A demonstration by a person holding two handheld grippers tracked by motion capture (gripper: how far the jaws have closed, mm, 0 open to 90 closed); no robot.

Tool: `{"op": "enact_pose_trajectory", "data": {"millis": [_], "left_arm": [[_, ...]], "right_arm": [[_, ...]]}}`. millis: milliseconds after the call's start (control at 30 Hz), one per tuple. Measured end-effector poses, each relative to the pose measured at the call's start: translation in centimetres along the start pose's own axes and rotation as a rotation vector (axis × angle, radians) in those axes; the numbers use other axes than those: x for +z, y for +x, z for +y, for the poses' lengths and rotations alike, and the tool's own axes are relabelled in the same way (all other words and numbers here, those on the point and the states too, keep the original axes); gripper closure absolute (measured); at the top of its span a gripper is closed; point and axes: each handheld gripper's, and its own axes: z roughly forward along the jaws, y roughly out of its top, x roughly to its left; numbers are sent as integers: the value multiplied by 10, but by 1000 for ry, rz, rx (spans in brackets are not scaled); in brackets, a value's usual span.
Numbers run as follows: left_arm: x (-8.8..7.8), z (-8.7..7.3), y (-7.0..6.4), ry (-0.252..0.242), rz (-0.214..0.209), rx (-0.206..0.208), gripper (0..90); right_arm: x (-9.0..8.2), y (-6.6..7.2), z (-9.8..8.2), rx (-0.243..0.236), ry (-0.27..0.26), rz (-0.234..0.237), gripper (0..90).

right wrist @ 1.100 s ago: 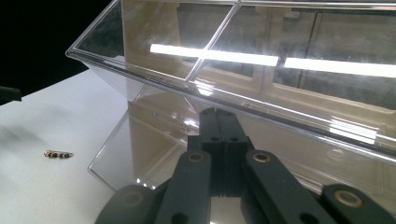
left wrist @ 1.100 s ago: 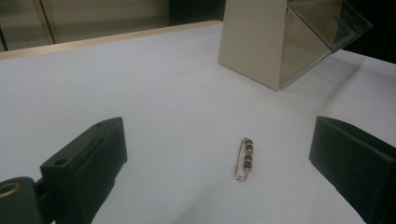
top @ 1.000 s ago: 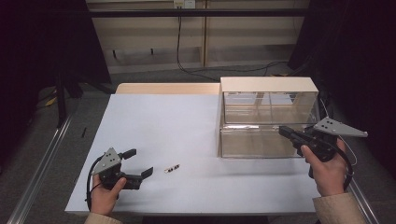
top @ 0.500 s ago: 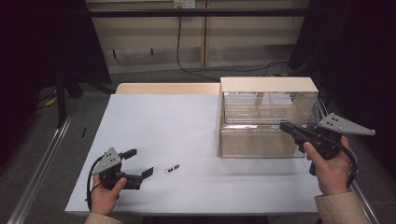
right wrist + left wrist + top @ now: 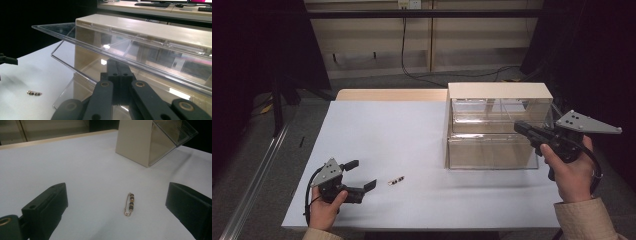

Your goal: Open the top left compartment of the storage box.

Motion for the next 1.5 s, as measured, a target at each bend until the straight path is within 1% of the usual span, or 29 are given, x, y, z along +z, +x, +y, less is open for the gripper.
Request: {"op": "enact_pose_trajectory", "data": {"millis": [67, 267, 533, 667, 800, 900, 1133, 1233, 1300, 1400, 1500], "left_arm": [[0, 0, 0, 2, 0, 5, 38], [1, 0, 0, 5, -7, -3, 39], [2, 0, 0, 9, -15, -1, 39], [2, 1, -1, 10, -19, -4, 39], [2, 1, -1, 13, -23, -1, 39], [3, 1, -1, 13, -25, -7, 39], [4, 2, -2, 20, -36, -12, 39], [5, 2, -2, 24, -42, -12, 39], [5, 2, -2, 28, -45, -17, 39], [6, 2, -1, 31, -46, -10, 39], [7, 3, -2, 33, -51, -17, 38]], "right_arm": [[-1, -1, 2, -2, -2, -1, 900], [-2, -3, 6, -2, -4, -5, 900], [-3, -6, 17, -9, -9, -5, 900], [-3, -7, 21, -14, -13, -7, 900], [-2, -8, 23, -7, -16, -4, 900], [-1, -11, 27, -2, -25, -5, 900], [1, -12, 33, -10, -26, -12, 900], [1, -14, 36, -1, -30, -8, 900], [2, -14, 38, -11, -31, -13, 900], [2, -14, 39, -13, -31, -14, 900], [4, -18, 42, 5, -37, -13, 900]]}}
